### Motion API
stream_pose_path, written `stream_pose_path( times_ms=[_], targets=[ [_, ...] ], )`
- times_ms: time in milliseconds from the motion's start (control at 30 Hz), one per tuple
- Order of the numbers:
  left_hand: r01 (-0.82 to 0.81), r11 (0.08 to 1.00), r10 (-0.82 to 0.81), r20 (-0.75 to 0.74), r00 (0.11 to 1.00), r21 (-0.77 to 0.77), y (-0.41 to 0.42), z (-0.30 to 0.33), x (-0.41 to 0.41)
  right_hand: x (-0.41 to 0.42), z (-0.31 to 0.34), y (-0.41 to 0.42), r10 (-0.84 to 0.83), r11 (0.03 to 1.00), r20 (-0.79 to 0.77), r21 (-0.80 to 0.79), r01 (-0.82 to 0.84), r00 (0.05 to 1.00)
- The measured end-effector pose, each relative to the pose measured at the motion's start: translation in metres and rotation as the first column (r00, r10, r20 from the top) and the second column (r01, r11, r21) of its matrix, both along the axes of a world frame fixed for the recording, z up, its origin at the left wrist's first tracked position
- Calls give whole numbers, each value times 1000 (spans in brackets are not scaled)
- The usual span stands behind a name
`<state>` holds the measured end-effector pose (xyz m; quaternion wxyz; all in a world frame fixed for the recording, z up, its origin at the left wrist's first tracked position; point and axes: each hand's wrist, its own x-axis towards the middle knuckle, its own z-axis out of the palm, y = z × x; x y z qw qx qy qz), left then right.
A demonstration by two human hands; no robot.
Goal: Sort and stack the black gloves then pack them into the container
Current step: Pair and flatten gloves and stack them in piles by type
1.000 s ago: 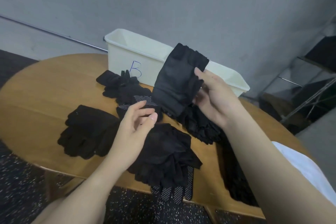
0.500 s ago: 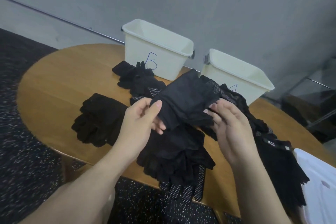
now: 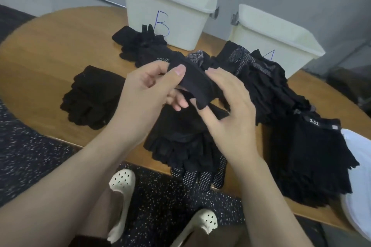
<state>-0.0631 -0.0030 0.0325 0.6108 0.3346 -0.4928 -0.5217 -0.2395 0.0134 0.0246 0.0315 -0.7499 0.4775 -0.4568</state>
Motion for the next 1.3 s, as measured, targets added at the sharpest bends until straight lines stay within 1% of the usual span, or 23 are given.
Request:
stream_pose_path(
  times_ms=[67, 100, 167, 233, 267, 300, 333, 433, 500, 533, 600, 667, 800, 967, 1067, 1200, 1233, 1300],
  targets=[
    [35, 999, -34, 19, 999, -41, 5, 4, 1, 0, 6, 4, 48, 999, 133, -27, -45, 990],
    [24, 997, -21, 43, 999, -70, 6, 4, 2, 0, 9, 5, 70, 997, 216, -29, -65, 974],
    [-74, 990, 87, 114, 990, -116, 6, -1, 4, 0, 15, 8, 57, 998, 360, -7, -59, 931],
    [-172, 972, 205, 213, 955, -163, 4, -8, 7, 0, 18, 8, 29, 998, 460, 35, -51, 887],
    [-187, 966, 229, 260, 938, -178, 4, -11, 8, -1, 19, 8, 22, 996, 500, 60, -59, 866],
    [-172, 970, 217, 293, 931, -170, 3, -14, 8, -1, 19, 9, 16, 994, 533, 86, -73, 846],
    [-132, 982, 169, 310, 936, -136, 2, -15, 9, -1, 18, 9, 12, 989, 561, 116, -92, 827],
    [66, 998, -57, 297, 953, -22, 1, -16, 11, -1, 13, 8, -4, 960, 646, 215, -178, 764],
    [155, 988, -152, 310, 939, 13, 4, -15, 10, 2, 12, 8, -18, 927, 698, 280, -249, 716],
    [170, 985, -169, 299, 939, 22, 5, -14, 8, 3, 12, 9, -30, 909, 708, 313, -276, 706],
    [174, 984, -176, 253, 951, 27, 7, -14, 6, 5, 12, 11, -45, 874, 695, 375, -308, 718],
    [139, 990, -140, 231, 963, 23, 7, -15, 3, 5, 12, 11, -50, 850, 655, 425, -313, 754],
    [47, 998, -56, 242, 969, 44, 7, -13, 2, 5, 10, 9, -87, 828, 611, 483, -284, 787],
    [62, 993, -88, 295, 952, 98, 4, -9, 5, 4, 7, 6, -95, 821, 552, 514, -249, 828],
    [56, 994, -86, 328, 941, 99, 1, -13, 8, 5, 5, 5, -74, 829, 504, 511, -228, 860],
    [41, 994, -77, 365, 928, 105, -3, -18, 13, -1, 3, 3, -87, 823, 461, 533, -197, 883],
    [43, 992, -83, 365, 927, 116, -4, -19, 13, -1, 2, 4, -71, 815, 458, 539, -214, 886],
    [61, 986, -107, 312, 944, 153, -5, -21, 12, 1, 4, 5, -20, 806, 454, 535, -255, 891]
  ],
)
